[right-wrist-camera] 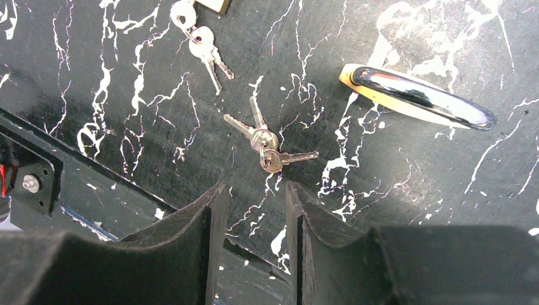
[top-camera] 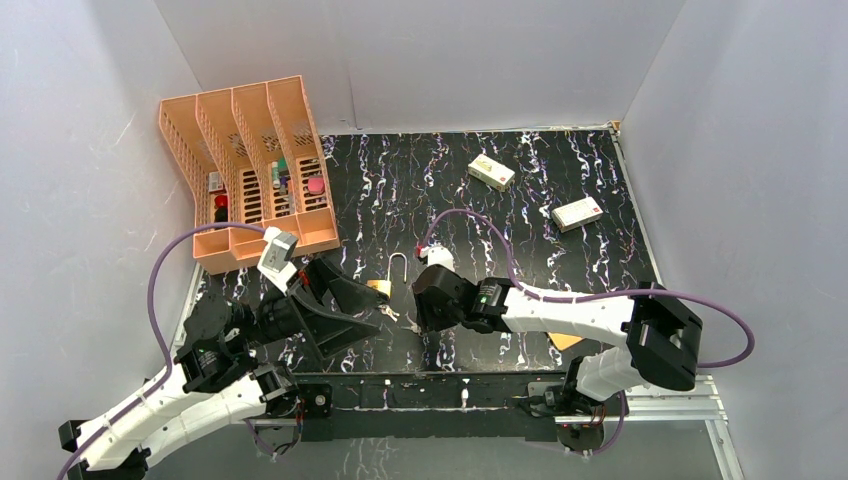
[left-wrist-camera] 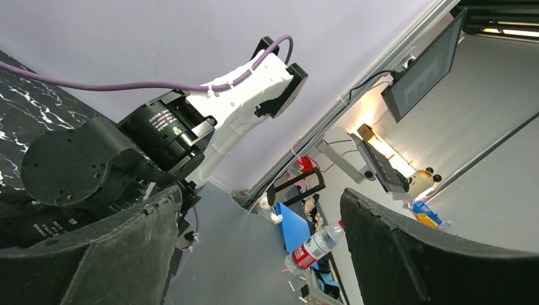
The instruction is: Unlock with the key
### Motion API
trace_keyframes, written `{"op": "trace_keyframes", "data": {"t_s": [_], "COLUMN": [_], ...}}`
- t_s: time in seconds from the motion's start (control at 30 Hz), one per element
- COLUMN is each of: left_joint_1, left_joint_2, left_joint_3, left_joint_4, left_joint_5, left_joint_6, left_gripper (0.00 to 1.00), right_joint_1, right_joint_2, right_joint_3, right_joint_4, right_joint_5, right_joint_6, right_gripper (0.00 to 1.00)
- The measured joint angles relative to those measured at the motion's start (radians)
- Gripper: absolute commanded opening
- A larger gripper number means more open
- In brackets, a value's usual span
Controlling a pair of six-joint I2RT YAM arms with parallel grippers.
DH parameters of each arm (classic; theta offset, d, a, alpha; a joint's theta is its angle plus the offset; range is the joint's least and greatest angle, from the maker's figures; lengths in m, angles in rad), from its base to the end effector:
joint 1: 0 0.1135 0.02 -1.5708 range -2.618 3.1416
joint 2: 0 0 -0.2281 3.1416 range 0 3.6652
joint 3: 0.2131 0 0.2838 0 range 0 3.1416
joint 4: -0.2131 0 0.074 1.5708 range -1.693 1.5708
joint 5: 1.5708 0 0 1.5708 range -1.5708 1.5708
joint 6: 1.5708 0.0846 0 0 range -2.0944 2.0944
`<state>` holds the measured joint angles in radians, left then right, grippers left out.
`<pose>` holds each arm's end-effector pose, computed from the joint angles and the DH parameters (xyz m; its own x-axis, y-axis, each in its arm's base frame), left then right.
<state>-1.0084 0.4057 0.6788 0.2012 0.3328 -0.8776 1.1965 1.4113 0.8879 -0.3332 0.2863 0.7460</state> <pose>0.0823 -0.1825 0.4064 -0.5786 -0.4454 -0.6832 0.7973 -0.1323 -0.5889 0.1523 0.3223 0.1348 -0.7630 -0.1616 -0.6259 -0.4186 0.8614 0.2878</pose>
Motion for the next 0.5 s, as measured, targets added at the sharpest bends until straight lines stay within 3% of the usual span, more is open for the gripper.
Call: {"op": "trace_keyframes", "data": {"t_s": [0.3, 0.5], "left_joint_1": [0.000, 0.000], "left_joint_2": [-0.006, -0.061], "left_joint_3": [0.003, 0.003], "left_joint_4": [-0.024, -0.119], "left_joint_5": [0.006, -0.110], "left_joint_6": [0.018, 0.023], "left_gripper": [0.92, 0.94], "right_joint_1": [0.000, 0.004], "right_joint_2": [0.004, 0.049], "right_joint_3": [0.000, 0.011], "right_joint_4": [0.000, 0.005], "right_joint_5": [0.000, 0.009], "right_joint_6": [-0.002, -0.005], "right_gripper": [0.46, 0.45]}}
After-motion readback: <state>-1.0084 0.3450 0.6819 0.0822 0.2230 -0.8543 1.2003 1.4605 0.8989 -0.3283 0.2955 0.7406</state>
